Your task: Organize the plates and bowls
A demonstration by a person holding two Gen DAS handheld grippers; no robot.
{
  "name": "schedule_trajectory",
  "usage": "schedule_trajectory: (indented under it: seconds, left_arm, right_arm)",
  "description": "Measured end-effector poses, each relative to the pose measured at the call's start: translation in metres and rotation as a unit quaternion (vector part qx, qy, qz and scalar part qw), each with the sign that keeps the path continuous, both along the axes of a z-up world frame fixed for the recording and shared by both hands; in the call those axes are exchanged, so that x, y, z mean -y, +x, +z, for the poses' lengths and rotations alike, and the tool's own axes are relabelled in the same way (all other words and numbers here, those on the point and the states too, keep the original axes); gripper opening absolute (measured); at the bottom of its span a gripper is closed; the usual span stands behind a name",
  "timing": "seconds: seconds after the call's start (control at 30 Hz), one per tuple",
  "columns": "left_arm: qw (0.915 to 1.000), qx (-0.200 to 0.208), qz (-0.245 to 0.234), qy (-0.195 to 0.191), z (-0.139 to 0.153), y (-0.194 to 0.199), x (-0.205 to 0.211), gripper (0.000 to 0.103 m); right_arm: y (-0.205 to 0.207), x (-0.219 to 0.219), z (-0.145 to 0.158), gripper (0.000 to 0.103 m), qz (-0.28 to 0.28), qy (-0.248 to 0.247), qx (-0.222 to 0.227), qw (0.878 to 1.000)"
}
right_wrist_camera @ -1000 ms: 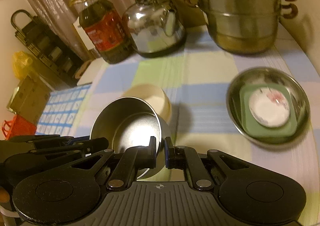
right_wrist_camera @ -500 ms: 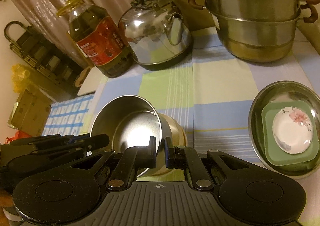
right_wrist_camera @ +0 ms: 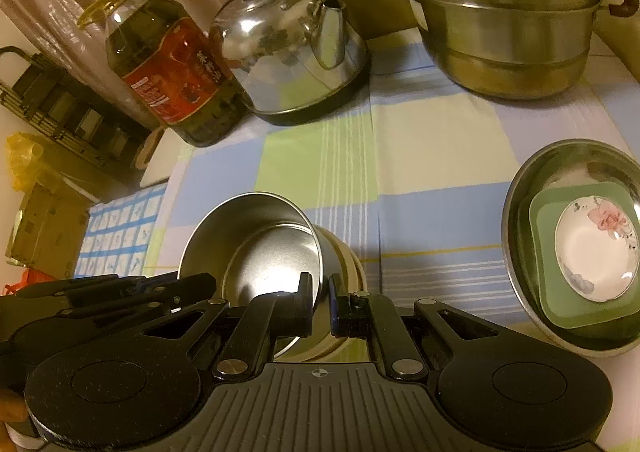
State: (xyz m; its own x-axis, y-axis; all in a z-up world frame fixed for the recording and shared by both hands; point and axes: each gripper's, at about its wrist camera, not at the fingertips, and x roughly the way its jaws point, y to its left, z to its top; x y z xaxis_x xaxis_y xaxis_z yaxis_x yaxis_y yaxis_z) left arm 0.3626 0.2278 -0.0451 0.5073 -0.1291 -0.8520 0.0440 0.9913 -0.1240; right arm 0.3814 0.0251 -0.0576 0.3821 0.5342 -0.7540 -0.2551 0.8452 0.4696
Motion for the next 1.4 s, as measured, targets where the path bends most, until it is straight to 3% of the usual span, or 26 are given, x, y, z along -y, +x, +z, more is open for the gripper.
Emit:
schedule_trajectory:
  seconds: [0.53, 1.07, 1.17, 1.23, 1.27, 1.4]
  left_arm:
    - [0.9998, -0.019, -0.004, 0.004, -0.017, 0.007, 0.002, 0.008]
    - [0.9998, -0.011, -0.012, 0.009, -0.021, 0.008, 0.002, 0.009]
    - [0.9998, -0.012, -0.014, 0.002, -0.019, 0.006, 0.001, 0.009]
    - [0.9998, -0.011, -0.016, -0.002, -0.018, 0.005, 0.001, 0.009]
    - [0.9998, -0.01, -0.017, -0.004, -0.017, 0.003, 0.0, 0.009]
    - [0.9997, -0.006, -0.02, -0.011, -0.014, -0.002, -0.001, 0.011]
  right_arm:
    - [0.004, -0.003, -0.016, 0.008, -0.007, -0.005, -0.014, 1.0]
    - [0.004, -0.006, -0.027, 0.009, -0.004, -0.013, -0.018, 1.0]
    - [0.001, -0.007, -0.025, 0.014, -0.003, -0.02, -0.006, 1.0]
    - [-0.002, -0.007, -0.024, 0.035, -0.006, -0.024, -0.001, 1.0]
    - [-0.003, -0.006, -0.024, 0.04, -0.008, -0.024, 0.001, 1.0]
    - [-0.01, -0.001, -0.021, 0.043, -0.019, -0.023, 0.007, 1.0]
